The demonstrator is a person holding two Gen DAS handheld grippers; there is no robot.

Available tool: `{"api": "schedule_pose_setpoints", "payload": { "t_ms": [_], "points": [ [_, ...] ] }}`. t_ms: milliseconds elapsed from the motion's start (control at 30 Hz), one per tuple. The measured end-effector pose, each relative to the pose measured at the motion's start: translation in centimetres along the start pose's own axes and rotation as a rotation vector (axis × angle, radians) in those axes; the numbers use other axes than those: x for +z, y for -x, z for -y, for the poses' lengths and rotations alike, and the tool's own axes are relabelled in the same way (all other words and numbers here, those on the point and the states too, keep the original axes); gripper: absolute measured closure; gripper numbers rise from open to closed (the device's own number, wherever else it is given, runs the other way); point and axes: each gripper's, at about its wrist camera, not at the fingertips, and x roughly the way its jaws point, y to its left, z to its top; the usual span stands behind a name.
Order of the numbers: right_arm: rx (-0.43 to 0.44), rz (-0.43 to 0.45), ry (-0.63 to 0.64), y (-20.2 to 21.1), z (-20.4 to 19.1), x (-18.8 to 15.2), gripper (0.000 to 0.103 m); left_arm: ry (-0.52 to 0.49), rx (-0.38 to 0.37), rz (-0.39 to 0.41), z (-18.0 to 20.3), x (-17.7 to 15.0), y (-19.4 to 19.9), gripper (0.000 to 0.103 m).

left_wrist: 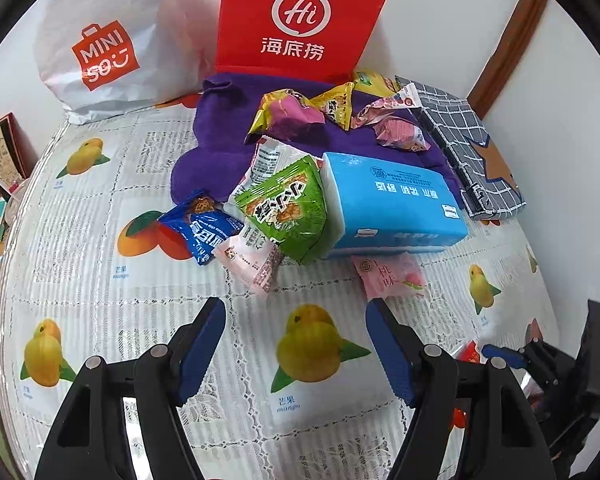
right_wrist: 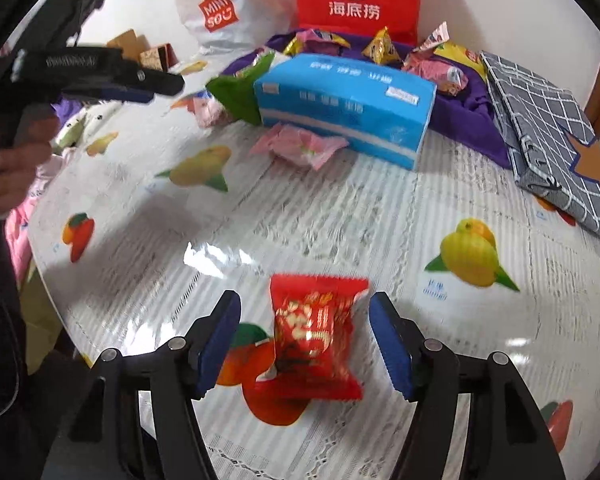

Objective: Organize snacks
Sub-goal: 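Grasp the red candy packet with the right tool, then grasp the green chip bag with the left tool while the right holds the red packet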

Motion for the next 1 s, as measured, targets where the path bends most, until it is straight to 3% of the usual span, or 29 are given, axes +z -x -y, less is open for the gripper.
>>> {"api": "schedule_pose_setpoints", "payload": {
  "t_ms": [100,133,167,500,667,800,900,1000],
  "points": [
    [-0.042,-0.028,-0.020,-1.1,0.1,-0.8,0.041,0.010,0.004,0.007,-0.4,-0.3,0.3,0.032],
    [-0.063,-0.021,-0.017,-1.3,0.1,-1.0,0.048,0.015,0.007,0.009,-0.6,-0.4,0.3,0.032],
    [-0.092,0.020,-0.003,-1.0,0.1,-1.1,0.063,0.018,0.010,0.009,-0.8,-0.5,0.3,0.032],
    [-0.239,0.165,-0.149,-0.1,4.7,2.5,0.064,0.055,0.041,-0.012,-2.2,0.0,-1.8,0.032],
    [-0.312,0.152,-0.253,-2.0,7.7,4.5,0.064,0.069,0.019,-0.002,-2.1,1.6,-2.7,0.033],
    [-0.292,0.156,-0.304,-3.4,9.2,5.4,0.064,0.068,-0.009,0.030,-1.5,3.3,-3.2,0.033],
    [-0.289,0.129,-0.308,-4.7,9.5,5.5,0.064,0.055,-0.002,0.028,-0.9,4.2,-4.2,0.034],
    [-0.331,0.159,-0.271,-4.9,8.9,5.3,0.063,0.055,0.005,0.006,-0.7,5.0,-5.8,0.034]
  ]
}}
